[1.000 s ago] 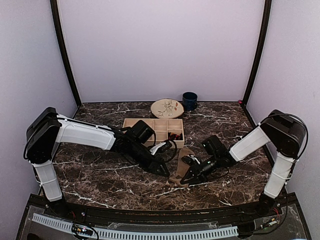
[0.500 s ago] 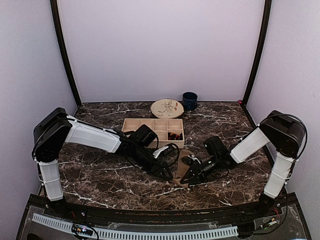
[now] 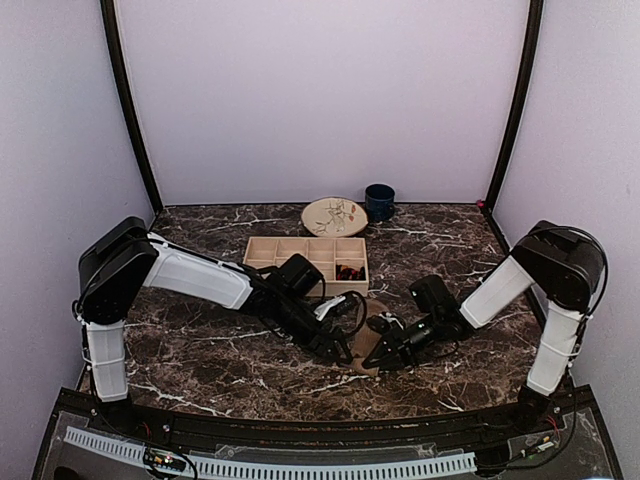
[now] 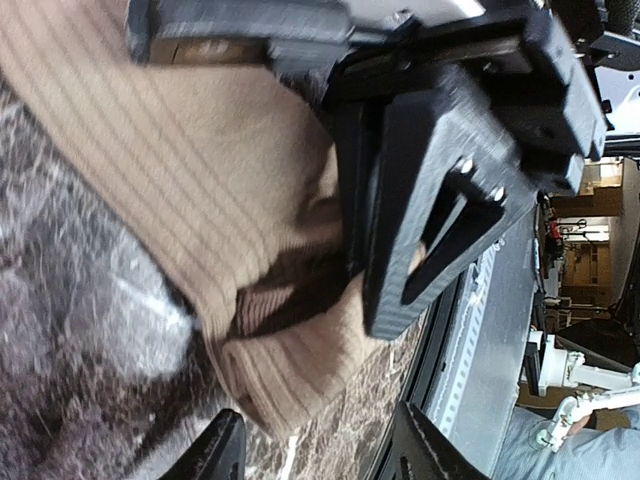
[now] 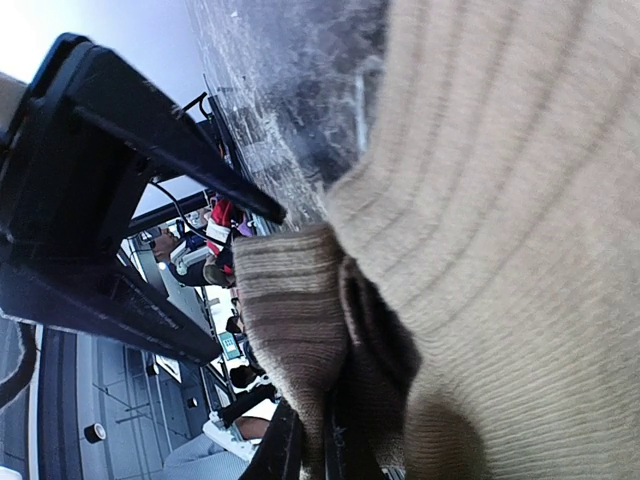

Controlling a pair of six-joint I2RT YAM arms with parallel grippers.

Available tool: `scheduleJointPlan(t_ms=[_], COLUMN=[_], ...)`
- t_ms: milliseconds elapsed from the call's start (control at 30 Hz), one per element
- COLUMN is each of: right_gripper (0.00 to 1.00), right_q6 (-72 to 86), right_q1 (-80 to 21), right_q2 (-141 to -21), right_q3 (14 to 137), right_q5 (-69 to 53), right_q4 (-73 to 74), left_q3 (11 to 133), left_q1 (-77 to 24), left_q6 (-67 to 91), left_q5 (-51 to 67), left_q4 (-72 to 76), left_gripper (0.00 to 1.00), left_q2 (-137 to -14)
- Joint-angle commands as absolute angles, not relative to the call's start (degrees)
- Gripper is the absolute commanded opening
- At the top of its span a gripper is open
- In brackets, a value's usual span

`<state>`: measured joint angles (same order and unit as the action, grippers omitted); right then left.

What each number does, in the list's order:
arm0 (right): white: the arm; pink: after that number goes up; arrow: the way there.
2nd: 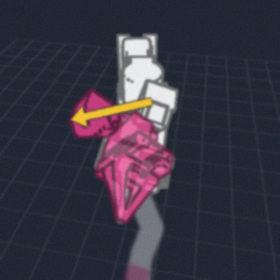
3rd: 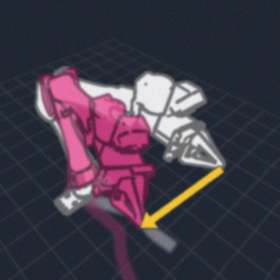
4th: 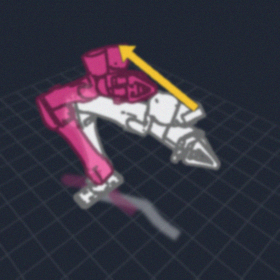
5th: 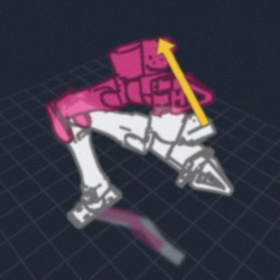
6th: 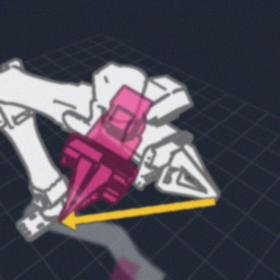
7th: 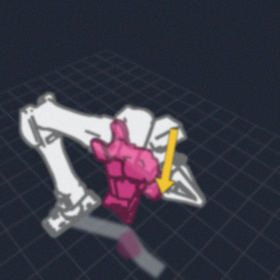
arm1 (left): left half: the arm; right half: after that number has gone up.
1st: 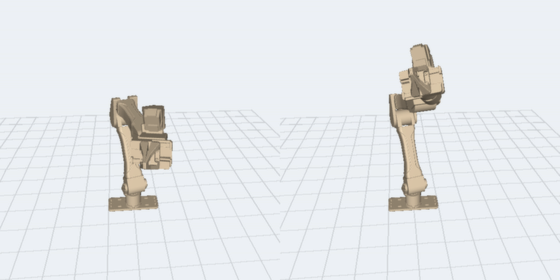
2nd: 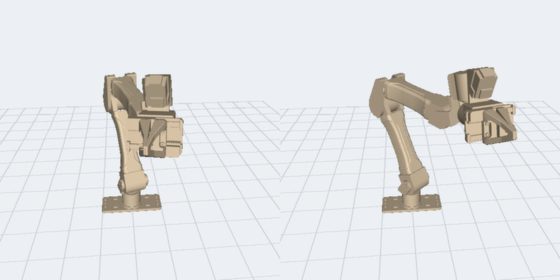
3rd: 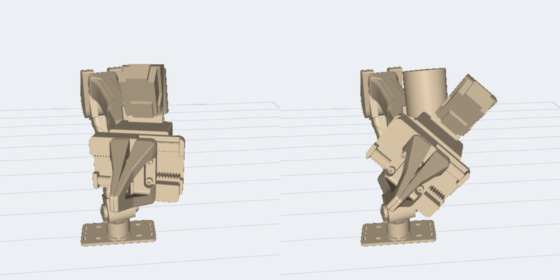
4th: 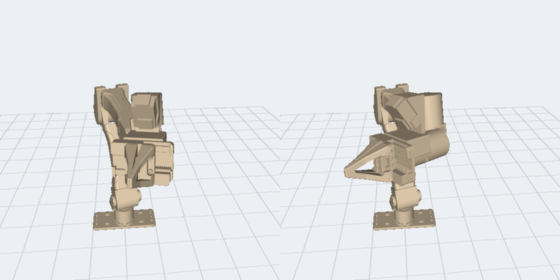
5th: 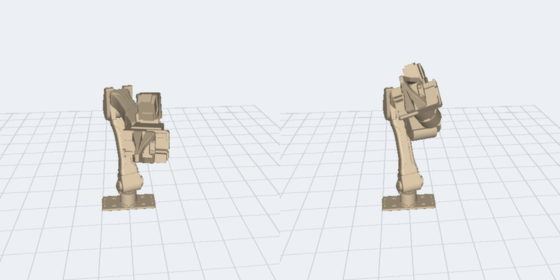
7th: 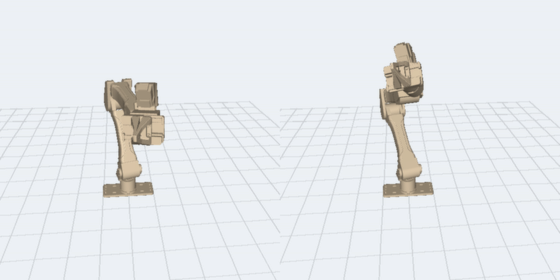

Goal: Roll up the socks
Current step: Roll the sock at the center of the board.

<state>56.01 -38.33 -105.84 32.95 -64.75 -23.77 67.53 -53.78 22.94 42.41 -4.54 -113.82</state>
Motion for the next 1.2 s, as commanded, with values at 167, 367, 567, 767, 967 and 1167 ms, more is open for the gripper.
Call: scheduleJointPlan(t_ms=[167, 367, 567, 767, 967, 1167], right_gripper=[0.06, 0.06, 0.06, 0.05, 0.04, 0.04], right_q6=[57.3, 58.2, 57.5, 57.9, 57.5, 55.9], right_q1=[-37.1, -36.4, -35.9, -35.5, -35.2, -35.1], right_q2=[-108.1, -108.4, -109.4, -109.8, -109.3, -109.6], right_q3=[32.0, 32.4, 33.2, 33.6, 34.0, 34.2], right_q5=[-65.0, -63.8, -63.5, -63.3, -63.2, -62.9], right_q4=[-25.0, -24.9, -23.4, -22.6, -21.3, -19.5], left_q3=[73.1, 72.3, 67.6, 66.3, 66.3, 66.4], left_q1=[-55.0, -55.0, -55.0, -55.3, -56.0, -57.0], left_q6=[20.6, 21.7, 22.2, 21.5, 20.4, 21.1], left_q5=[36.2, 30.1, 25.2, 32.2, 37.2, 40.0], left_q4=[-9.4, -10.0, -5.1, -2.1, -2.7, -2.6], left_gripper=[0.49, 0.45, 0.44, 0.31, 0.12, 0.04], left_q2=[-115.0, -110.3, -102.0, -99.6, -103.0, -106.0])
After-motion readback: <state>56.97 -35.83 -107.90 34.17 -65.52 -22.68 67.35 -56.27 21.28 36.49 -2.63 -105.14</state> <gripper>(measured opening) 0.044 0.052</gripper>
